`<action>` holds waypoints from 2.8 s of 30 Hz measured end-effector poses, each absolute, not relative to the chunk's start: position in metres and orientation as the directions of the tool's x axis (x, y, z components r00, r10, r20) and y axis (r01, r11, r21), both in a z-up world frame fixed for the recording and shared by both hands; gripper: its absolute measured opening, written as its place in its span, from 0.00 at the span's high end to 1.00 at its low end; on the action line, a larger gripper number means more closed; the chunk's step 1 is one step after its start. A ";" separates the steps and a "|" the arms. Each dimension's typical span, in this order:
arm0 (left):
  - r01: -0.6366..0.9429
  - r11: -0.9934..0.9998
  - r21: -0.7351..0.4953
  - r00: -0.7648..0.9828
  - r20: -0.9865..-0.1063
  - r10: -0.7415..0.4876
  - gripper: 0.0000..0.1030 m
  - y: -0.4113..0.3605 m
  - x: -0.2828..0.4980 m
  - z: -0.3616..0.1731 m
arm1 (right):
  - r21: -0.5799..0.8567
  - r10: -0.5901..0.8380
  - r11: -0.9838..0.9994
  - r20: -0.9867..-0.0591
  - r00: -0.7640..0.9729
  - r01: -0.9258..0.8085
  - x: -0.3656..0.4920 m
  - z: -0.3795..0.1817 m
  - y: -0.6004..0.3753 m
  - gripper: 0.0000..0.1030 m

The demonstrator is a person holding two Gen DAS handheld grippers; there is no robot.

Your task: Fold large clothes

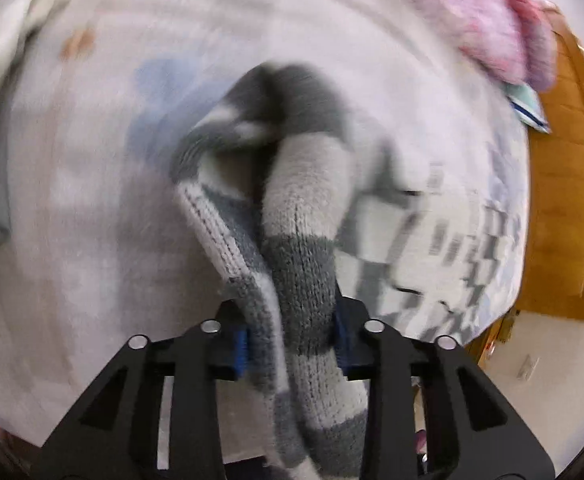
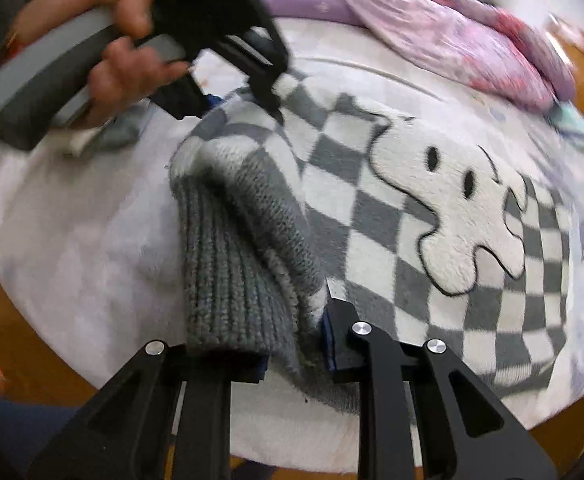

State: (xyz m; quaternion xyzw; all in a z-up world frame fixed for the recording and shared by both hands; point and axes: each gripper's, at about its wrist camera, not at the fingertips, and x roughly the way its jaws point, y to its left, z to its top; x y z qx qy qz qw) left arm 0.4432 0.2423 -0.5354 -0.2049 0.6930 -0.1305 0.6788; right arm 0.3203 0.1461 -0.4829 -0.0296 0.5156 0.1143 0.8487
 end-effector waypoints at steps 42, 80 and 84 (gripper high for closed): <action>0.311 0.865 -0.394 0.079 -0.896 -0.436 0.28 -0.245 0.438 -0.457 | 0.567 0.527 0.466 -0.794 0.302 0.679 0.309 -0.568 -0.307 0.66; 0.157 0.986 -0.063 0.003 -0.998 -0.065 0.19 -0.153 0.505 -0.560 | 0.427 0.382 0.875 -0.899 0.216 0.228 0.544 -0.569 -0.310 1.00; 0.193 0.980 -0.044 0.013 -0.999 -0.047 0.17 -0.159 0.505 -0.564 | 0.414 0.367 0.880 -0.904 0.219 0.234 0.545 -0.568 -0.312 1.00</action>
